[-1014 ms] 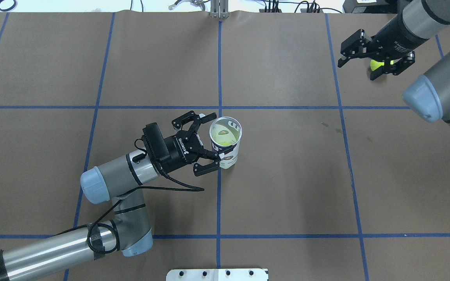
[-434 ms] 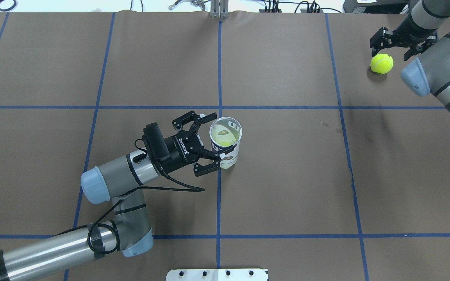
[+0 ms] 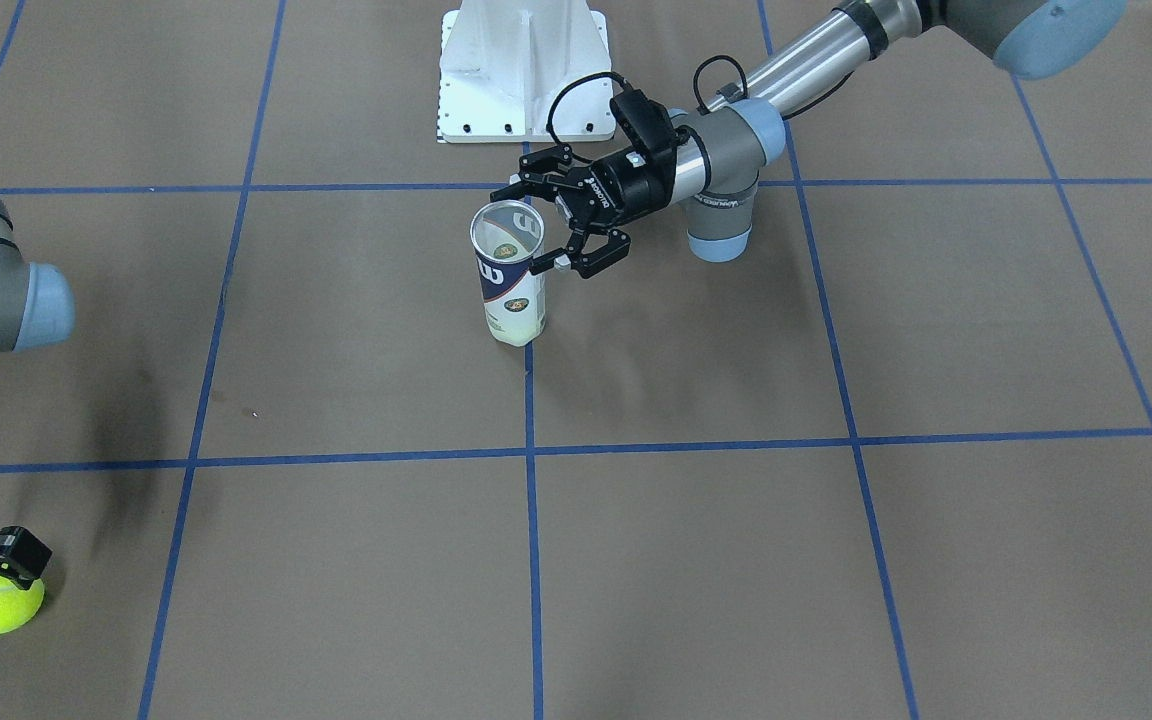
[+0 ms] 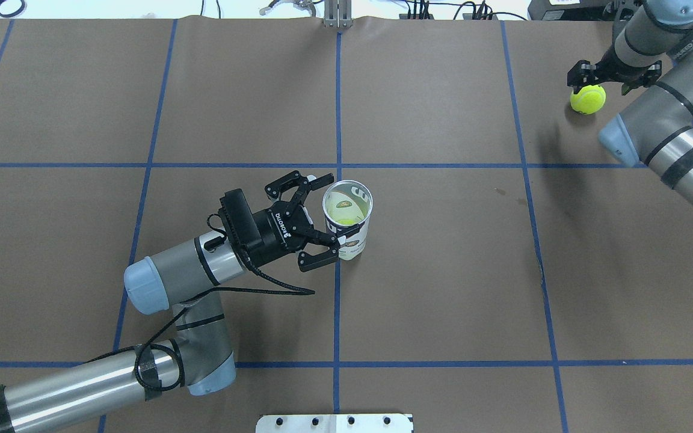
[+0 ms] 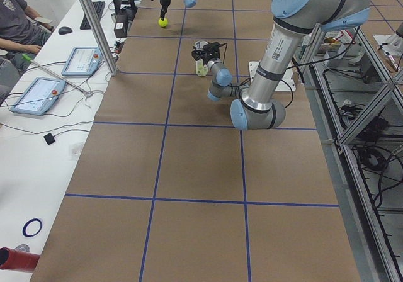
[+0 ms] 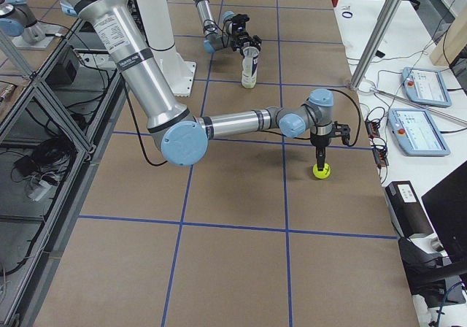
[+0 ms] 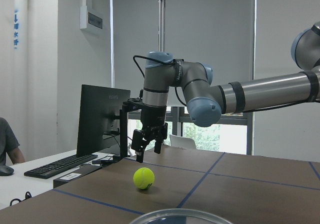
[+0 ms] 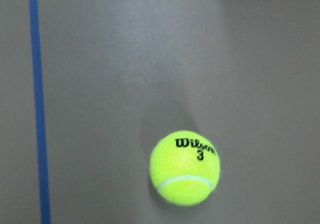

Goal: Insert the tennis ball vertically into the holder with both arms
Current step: 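Move the right gripper to the second yellow ball and grasp it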

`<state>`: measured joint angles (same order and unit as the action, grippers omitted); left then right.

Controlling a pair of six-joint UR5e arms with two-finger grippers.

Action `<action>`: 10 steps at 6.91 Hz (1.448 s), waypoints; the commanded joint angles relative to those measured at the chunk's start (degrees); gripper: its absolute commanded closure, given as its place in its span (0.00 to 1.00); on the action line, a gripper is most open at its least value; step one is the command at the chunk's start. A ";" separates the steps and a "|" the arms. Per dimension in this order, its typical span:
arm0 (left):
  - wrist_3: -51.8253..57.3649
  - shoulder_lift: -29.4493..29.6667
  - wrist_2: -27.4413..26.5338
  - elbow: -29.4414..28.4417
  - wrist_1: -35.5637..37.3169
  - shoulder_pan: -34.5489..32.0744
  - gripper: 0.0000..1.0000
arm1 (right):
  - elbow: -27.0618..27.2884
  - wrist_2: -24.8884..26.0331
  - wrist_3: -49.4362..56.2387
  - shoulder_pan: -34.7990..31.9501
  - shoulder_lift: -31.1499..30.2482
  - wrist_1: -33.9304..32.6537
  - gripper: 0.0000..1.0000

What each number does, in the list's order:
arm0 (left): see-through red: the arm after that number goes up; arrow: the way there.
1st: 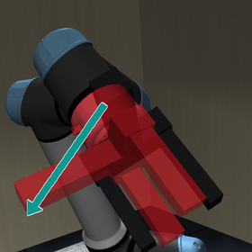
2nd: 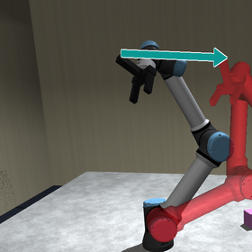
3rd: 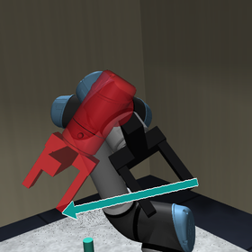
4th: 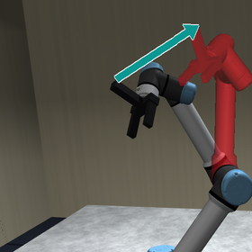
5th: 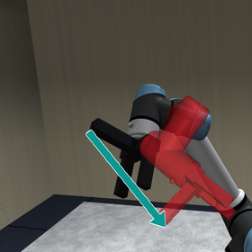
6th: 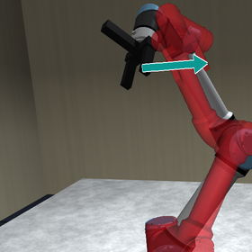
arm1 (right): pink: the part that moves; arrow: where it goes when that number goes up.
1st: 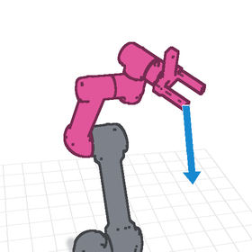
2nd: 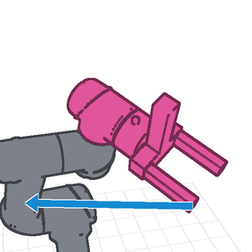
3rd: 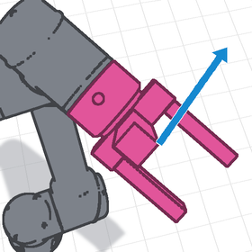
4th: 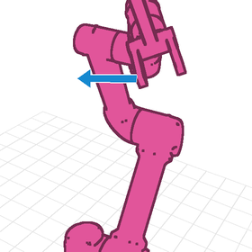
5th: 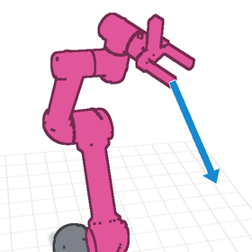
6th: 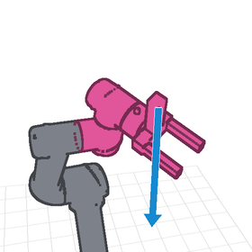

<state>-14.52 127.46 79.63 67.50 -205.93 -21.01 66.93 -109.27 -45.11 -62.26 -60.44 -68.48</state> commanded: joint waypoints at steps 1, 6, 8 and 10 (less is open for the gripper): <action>0.02 -0.11 0.00 0.00 0.00 -0.08 0.01 | -3.98 2.04 -0.15 1.18 0.05 5.96 0.02; 0.02 -0.02 0.00 0.18 0.00 -0.17 0.01 | -5.41 5.56 -0.24 2.59 1.28 6.43 1.00; 0.02 -0.02 0.00 0.18 0.00 -0.08 0.01 | 1.32 4.25 -1.03 2.06 1.47 3.21 1.00; 0.02 -0.02 0.09 0.18 0.00 -0.08 0.08 | 17.62 -0.47 -5.94 2.06 1.02 -13.08 1.00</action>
<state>-14.50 127.43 79.65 67.68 -205.89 -21.10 75.00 -106.82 -48.67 -60.17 -59.20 -72.14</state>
